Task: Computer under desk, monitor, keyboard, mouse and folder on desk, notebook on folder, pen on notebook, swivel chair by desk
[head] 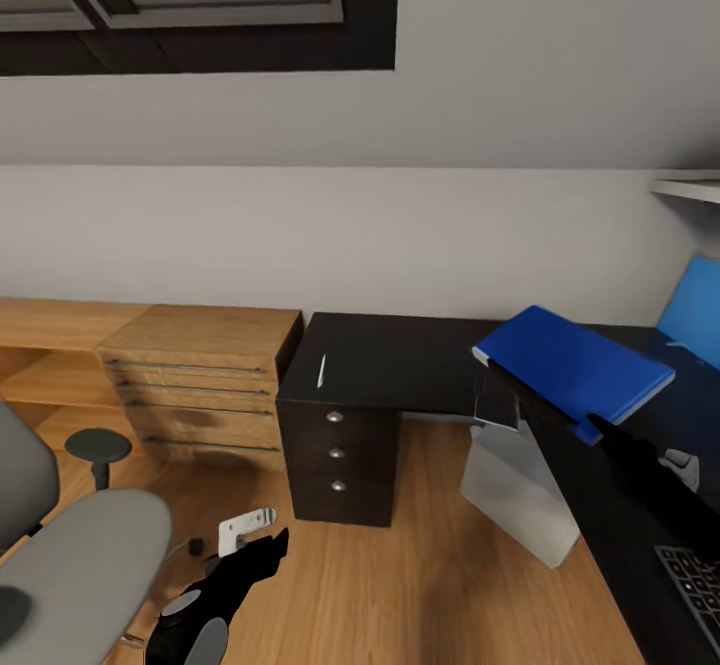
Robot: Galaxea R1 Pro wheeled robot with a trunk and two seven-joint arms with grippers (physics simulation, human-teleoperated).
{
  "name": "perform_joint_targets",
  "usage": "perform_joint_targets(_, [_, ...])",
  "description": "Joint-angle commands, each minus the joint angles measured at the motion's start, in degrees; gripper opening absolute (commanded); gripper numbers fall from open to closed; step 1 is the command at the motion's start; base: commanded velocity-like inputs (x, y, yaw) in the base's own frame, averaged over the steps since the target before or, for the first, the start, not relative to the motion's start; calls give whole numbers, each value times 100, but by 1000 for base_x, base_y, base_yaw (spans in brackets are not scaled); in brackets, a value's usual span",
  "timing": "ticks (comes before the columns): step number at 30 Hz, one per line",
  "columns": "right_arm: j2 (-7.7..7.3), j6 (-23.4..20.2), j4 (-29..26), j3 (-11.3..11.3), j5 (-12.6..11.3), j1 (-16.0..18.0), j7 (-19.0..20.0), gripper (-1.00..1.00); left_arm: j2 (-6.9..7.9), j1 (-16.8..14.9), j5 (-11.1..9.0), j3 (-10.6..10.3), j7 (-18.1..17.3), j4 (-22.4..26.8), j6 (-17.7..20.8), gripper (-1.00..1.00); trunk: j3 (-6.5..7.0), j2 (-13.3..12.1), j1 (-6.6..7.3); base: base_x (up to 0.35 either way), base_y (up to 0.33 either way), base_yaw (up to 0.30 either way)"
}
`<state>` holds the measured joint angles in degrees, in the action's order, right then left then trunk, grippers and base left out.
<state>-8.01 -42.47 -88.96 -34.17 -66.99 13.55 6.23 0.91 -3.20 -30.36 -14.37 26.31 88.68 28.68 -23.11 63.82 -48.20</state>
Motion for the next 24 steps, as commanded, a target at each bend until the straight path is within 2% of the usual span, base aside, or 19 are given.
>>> perform_joint_targets(1, [2,-34,1,-10,19,7,27,-100,6,-5,-58,-13,59,9,6,100,12,-37,22,0,0,-272])
perform_joint_targets(12, [1,-33,1,-10,19,7,26,-100,6,-5,-59,-13,59,9,6,100,210,-479,264,0,0,-271])
perform_joint_targets(24, [-39,-102,10,-2,2,7,68,-100,7,-5,-60,-13,59,9,6,100,425,-960,528,0,0,-29])
